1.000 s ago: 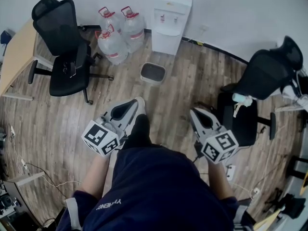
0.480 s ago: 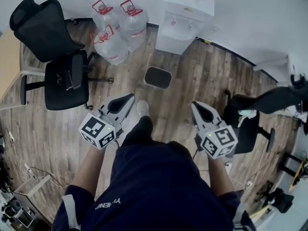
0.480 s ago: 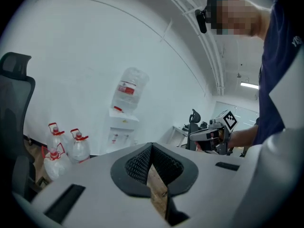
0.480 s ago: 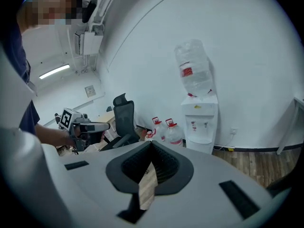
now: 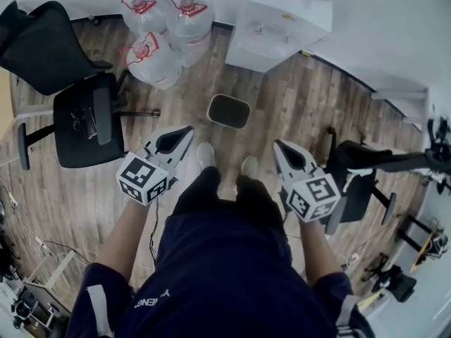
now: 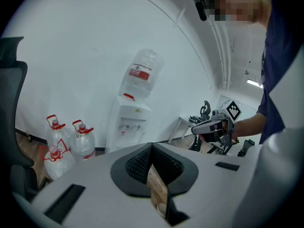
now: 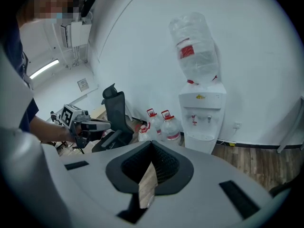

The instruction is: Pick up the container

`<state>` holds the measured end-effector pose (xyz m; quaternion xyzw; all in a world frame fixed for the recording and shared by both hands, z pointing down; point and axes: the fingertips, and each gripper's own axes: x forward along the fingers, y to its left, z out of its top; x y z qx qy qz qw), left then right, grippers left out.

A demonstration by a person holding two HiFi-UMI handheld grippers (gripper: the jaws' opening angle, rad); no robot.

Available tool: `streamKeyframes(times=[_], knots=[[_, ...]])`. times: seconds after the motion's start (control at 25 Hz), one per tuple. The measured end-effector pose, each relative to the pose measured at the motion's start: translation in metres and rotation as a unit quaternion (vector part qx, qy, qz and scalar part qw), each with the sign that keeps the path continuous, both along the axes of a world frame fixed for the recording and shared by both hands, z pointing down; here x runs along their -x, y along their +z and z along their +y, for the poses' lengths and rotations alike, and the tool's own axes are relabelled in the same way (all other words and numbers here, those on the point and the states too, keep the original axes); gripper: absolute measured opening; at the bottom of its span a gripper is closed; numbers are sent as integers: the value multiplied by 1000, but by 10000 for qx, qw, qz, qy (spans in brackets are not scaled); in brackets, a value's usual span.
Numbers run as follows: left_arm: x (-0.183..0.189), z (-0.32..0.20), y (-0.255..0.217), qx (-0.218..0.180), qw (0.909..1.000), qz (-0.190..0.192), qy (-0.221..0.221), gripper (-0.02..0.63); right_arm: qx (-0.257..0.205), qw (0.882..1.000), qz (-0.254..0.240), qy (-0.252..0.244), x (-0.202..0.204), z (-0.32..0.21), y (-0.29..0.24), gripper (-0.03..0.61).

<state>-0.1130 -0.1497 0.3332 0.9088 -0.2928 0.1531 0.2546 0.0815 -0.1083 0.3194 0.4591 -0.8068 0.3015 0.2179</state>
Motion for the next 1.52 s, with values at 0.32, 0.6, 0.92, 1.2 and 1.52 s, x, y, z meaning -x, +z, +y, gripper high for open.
streamKeyframes(times=[0.32,0.6,0.92,1.2,1.52], knots=[[-18,-46,106,644,9966,-411,-296,20,599,9973,199,-375,-13,-66,99,17],[-30,-36,223,1322,9842,-1001,-616,25,1405,9879,328,-560,-47,-77,233,17],[-43,-21,404,2197,9607,-1524,-744,123,2486,9649,600,-599,-68,-64,417,118],[-44,-12,576,2806,9374,-1886,-834,196,2723,9506,1306,-718,-90,-76,587,179],[-63,12,704,3683,9052,-1770,-1166,235,2955,9320,1869,-956,-110,-78,718,196]])
